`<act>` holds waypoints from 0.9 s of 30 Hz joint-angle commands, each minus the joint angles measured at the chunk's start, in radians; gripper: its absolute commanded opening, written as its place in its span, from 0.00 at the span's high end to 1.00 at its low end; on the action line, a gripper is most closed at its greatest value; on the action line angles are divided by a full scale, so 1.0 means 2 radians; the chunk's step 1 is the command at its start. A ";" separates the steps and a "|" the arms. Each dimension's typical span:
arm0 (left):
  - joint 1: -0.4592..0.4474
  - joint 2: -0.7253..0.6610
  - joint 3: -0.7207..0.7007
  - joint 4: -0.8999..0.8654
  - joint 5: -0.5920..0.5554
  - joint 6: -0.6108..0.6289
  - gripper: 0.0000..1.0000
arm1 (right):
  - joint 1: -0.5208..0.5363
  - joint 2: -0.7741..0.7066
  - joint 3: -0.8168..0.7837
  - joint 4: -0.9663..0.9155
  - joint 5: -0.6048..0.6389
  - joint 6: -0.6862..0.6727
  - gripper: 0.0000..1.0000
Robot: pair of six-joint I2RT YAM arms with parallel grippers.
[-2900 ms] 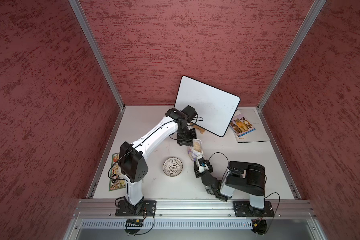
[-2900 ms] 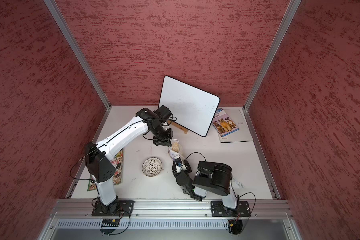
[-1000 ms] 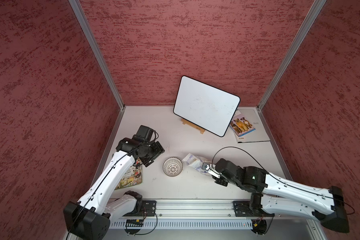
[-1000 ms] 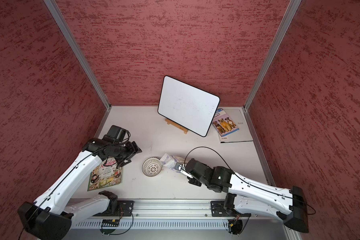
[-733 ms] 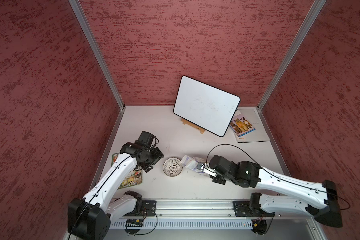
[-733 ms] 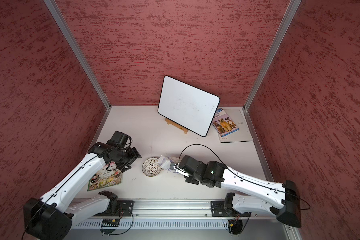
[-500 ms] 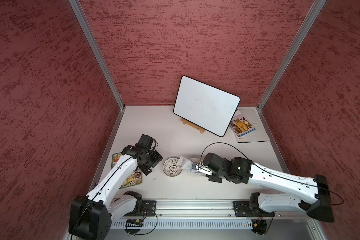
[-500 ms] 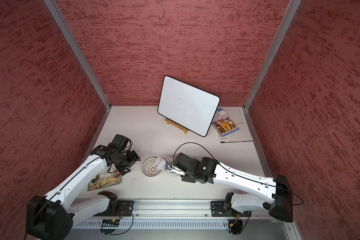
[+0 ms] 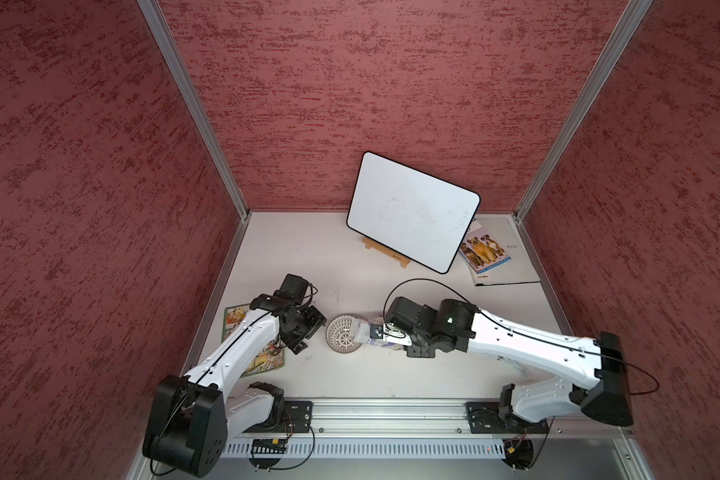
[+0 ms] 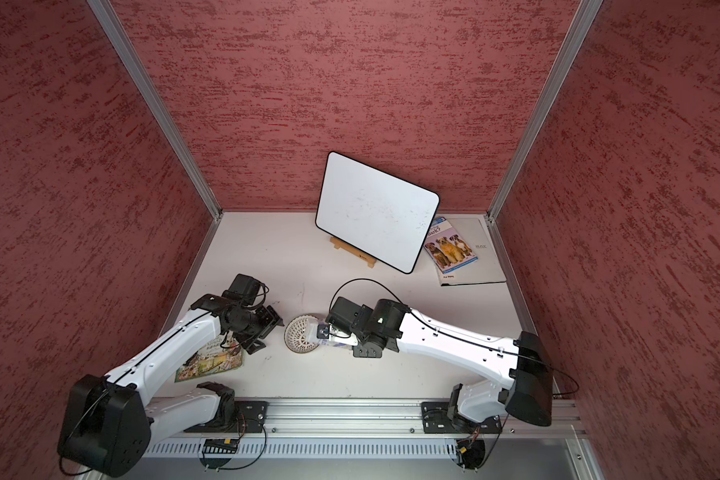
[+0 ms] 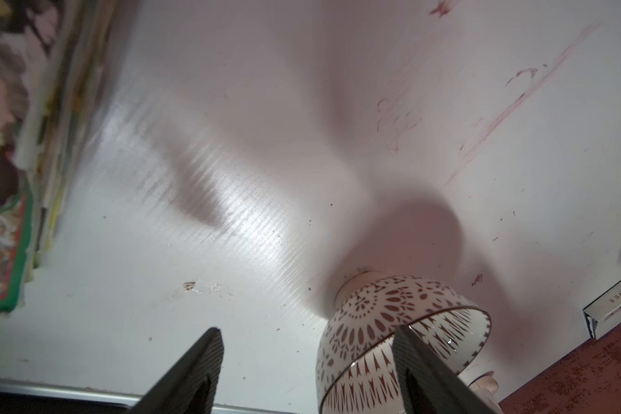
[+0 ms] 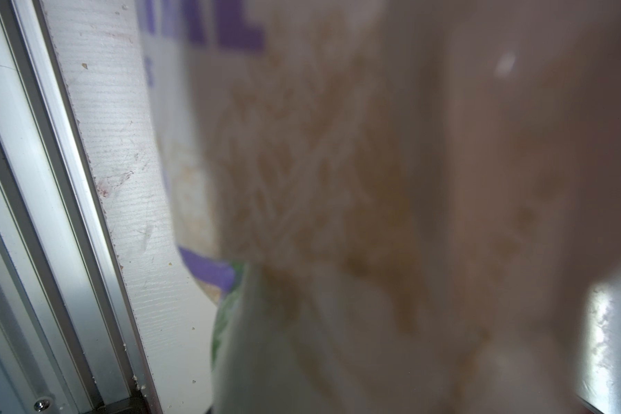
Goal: Pour the oats into the breakfast bowl
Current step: Pour the oats into the bowl.
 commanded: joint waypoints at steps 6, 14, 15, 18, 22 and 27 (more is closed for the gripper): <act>0.005 0.019 -0.013 0.032 0.019 0.003 0.23 | -0.001 0.037 0.095 -0.064 0.049 -0.025 1.00; 0.005 0.028 -0.017 0.039 0.027 0.014 0.24 | 0.000 0.069 0.128 -0.094 0.065 -0.037 1.00; 0.005 0.028 -0.017 0.039 0.028 0.015 0.24 | 0.001 0.072 0.130 -0.097 0.066 -0.038 1.00; 0.005 0.031 -0.017 0.040 0.031 0.019 0.24 | 0.001 0.077 0.141 -0.103 0.069 -0.042 1.00; 0.005 0.032 -0.018 0.042 0.033 0.020 0.24 | 0.001 0.089 0.154 -0.115 0.078 -0.053 1.00; 0.005 0.030 -0.020 0.044 0.034 0.019 0.25 | 0.002 0.107 0.169 -0.126 0.087 -0.063 1.00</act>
